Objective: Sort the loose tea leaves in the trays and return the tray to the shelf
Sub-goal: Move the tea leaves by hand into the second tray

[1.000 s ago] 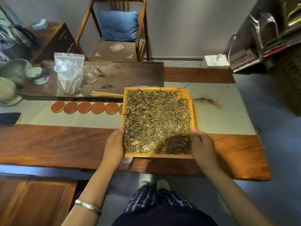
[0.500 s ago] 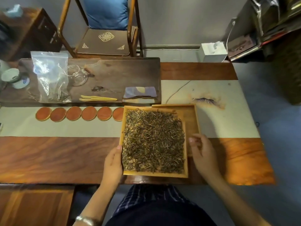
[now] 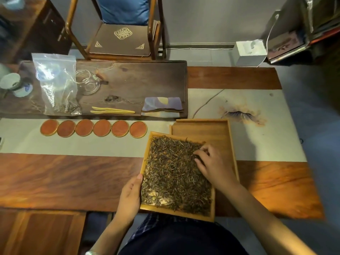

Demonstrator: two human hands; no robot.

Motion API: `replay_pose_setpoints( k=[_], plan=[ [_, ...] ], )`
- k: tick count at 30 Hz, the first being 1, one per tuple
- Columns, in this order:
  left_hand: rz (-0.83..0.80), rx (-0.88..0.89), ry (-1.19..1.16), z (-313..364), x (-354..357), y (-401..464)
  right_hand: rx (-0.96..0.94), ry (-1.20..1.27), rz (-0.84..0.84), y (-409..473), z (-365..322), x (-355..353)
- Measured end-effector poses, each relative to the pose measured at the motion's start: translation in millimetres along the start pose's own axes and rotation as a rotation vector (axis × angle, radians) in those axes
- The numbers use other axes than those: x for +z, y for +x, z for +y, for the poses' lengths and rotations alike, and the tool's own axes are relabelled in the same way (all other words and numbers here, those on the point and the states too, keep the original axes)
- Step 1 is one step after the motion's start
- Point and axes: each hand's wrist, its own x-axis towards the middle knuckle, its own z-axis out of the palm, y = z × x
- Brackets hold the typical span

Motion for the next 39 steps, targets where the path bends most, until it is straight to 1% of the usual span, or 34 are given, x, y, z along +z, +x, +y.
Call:
replay_pose_setpoints(
  k=[4, 9, 15, 20, 23, 26, 28, 35, 39],
  plan=[
    [-0.034, -0.009, -0.034, 2.3, -4.9, 5.1, 0.058, 0.015, -0.060, 5.0, 7.2, 4.5],
    [-0.045, -0.028, -0.046, 2.1, -4.6, 10.9, 0.146, 0.032, -0.082, 11.0, 20.6, 4.4],
    [-0.017, -0.042, -0.029, 2.9, 1.4, 11.0, 0.263, 0.100, -0.075, 17.4, 39.9, 2.8],
    [-0.011, -0.063, -0.037, 0.7, 3.5, 12.3, 0.298, 0.090, -0.023, 18.6, 43.0, -1.6],
    [-0.011, -0.062, -0.035, 0.2, 5.7, 13.3, 0.222, 0.083, -0.015, 20.8, 22.9, -1.8],
    [-0.010, -0.073, -0.044, 0.0, 7.4, 12.4, 0.057, 0.084, -0.109, 26.7, -3.9, 5.4],
    [-0.015, -0.072, -0.050, 0.5, 8.2, 11.9, -0.024, 0.084, -0.136, 30.8, -15.4, 10.6],
    [-0.028, -0.053, -0.037, 3.8, 6.6, 11.4, -0.107, -0.009, -0.128, 28.3, -7.0, 17.4],
    [-0.018, -0.070, -0.043, -4.3, 3.6, 12.0, -0.098, -0.050, -0.129, 23.5, 4.0, 14.5]
  ],
)
